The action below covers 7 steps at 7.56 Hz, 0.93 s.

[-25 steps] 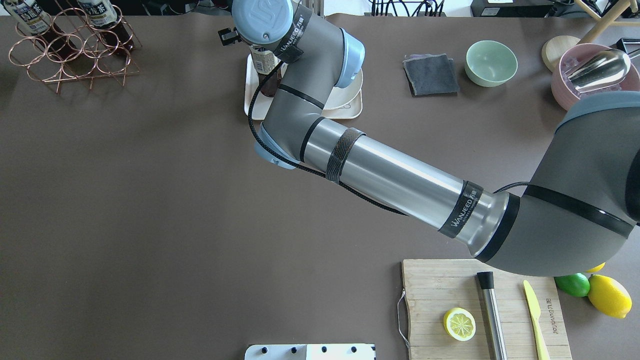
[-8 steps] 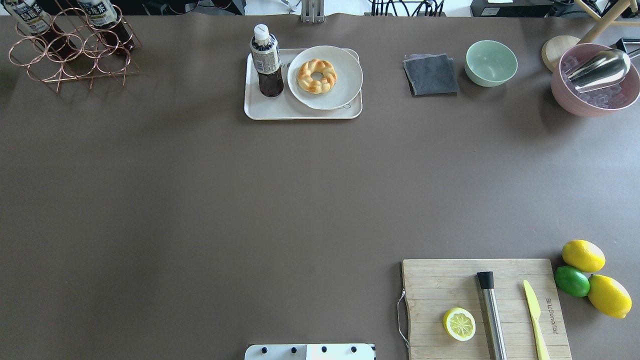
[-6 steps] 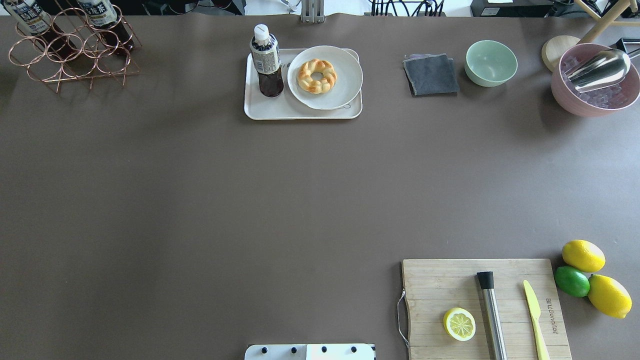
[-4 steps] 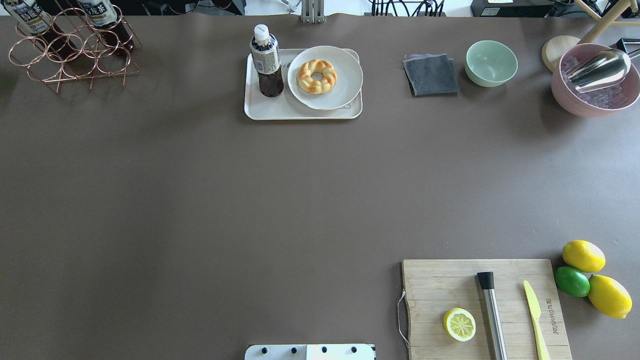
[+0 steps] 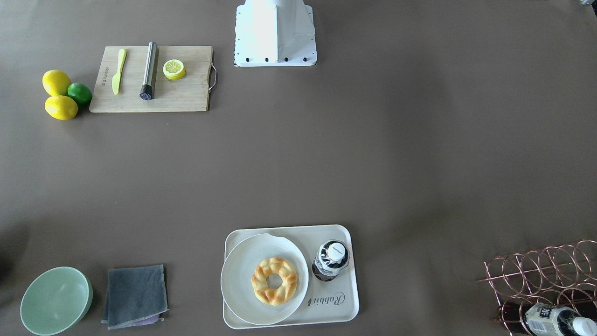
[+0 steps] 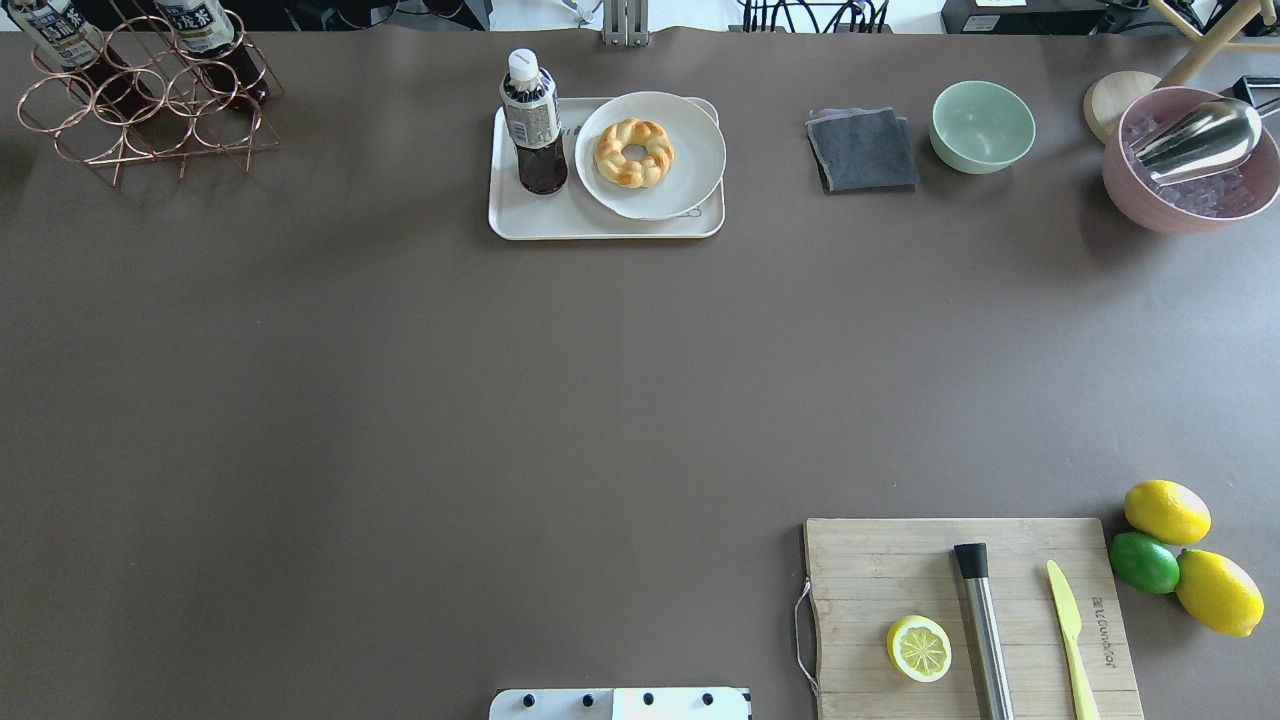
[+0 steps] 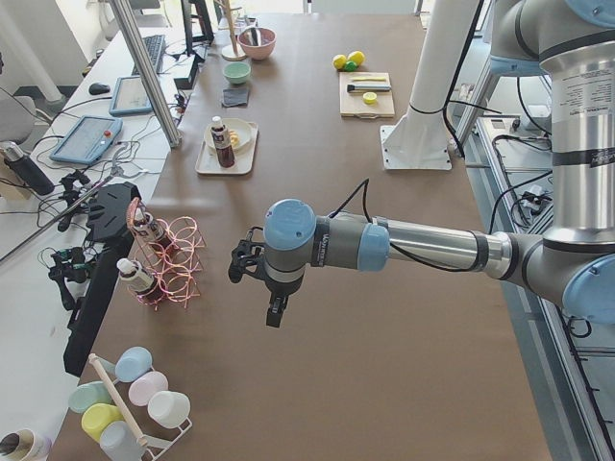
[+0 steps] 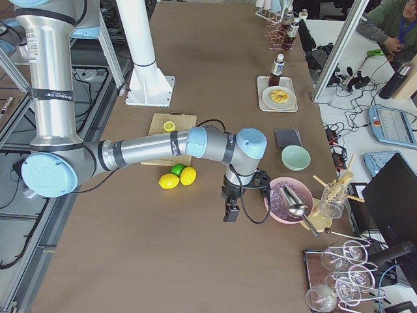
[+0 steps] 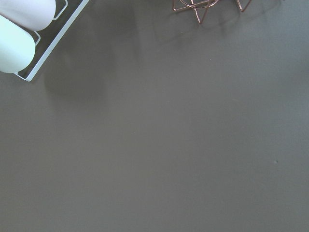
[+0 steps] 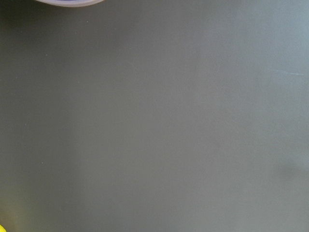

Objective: Place tea on tray

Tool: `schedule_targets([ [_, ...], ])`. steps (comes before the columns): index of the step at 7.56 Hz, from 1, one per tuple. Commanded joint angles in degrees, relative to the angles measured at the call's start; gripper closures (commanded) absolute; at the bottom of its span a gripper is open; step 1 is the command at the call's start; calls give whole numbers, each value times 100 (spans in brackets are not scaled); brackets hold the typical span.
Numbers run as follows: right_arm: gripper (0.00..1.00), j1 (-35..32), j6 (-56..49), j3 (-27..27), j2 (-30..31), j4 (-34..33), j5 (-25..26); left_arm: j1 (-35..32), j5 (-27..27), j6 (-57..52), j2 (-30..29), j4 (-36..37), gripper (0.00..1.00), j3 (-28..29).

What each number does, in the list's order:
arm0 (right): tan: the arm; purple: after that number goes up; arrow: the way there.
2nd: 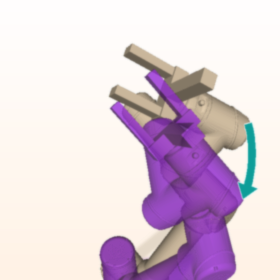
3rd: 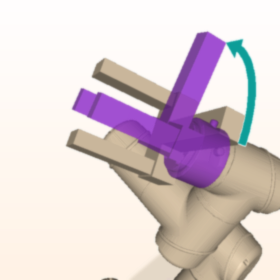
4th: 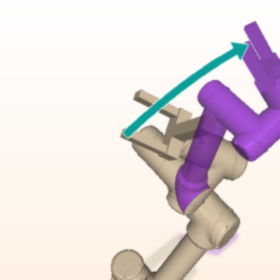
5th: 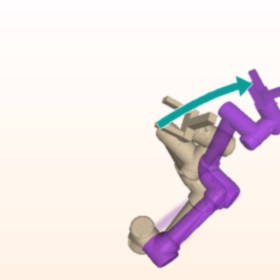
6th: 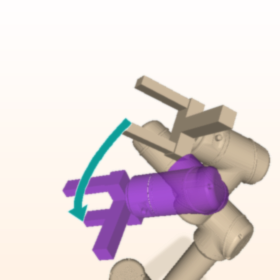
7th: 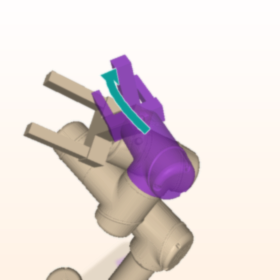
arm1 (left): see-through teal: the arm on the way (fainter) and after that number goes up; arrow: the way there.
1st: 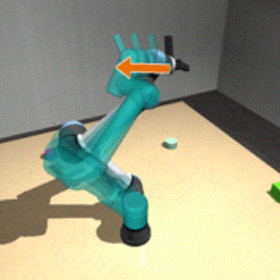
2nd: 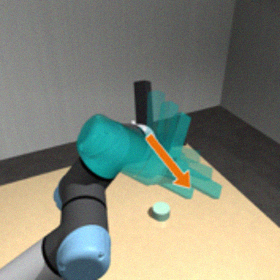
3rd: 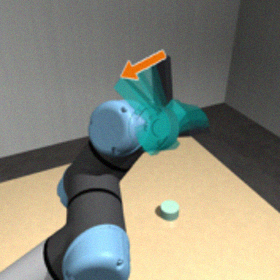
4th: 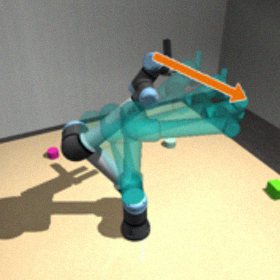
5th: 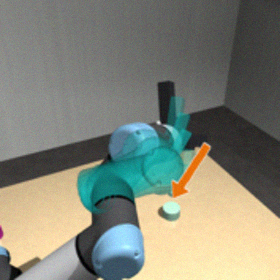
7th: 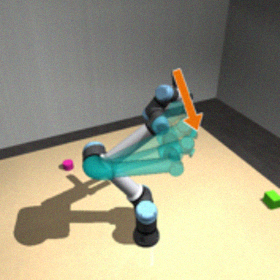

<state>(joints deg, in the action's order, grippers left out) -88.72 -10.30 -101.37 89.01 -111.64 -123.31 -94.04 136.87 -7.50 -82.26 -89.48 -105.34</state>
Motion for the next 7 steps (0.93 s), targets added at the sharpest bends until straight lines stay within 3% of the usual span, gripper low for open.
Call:
schedule_targets([
  [1, 0, -5, -25, -41, 29, 11, 288, 0, 33, -6, 61, 1, 0, -22],
  [3, 0, 73, -34, -41, -32, 11, 955, 0, 33, -6, 53, 1, 0, -40],
  [7, 0, 118, -16, -58, 55, 134, 862, 0, 33, -6, -9, 1, 0, -31],
])
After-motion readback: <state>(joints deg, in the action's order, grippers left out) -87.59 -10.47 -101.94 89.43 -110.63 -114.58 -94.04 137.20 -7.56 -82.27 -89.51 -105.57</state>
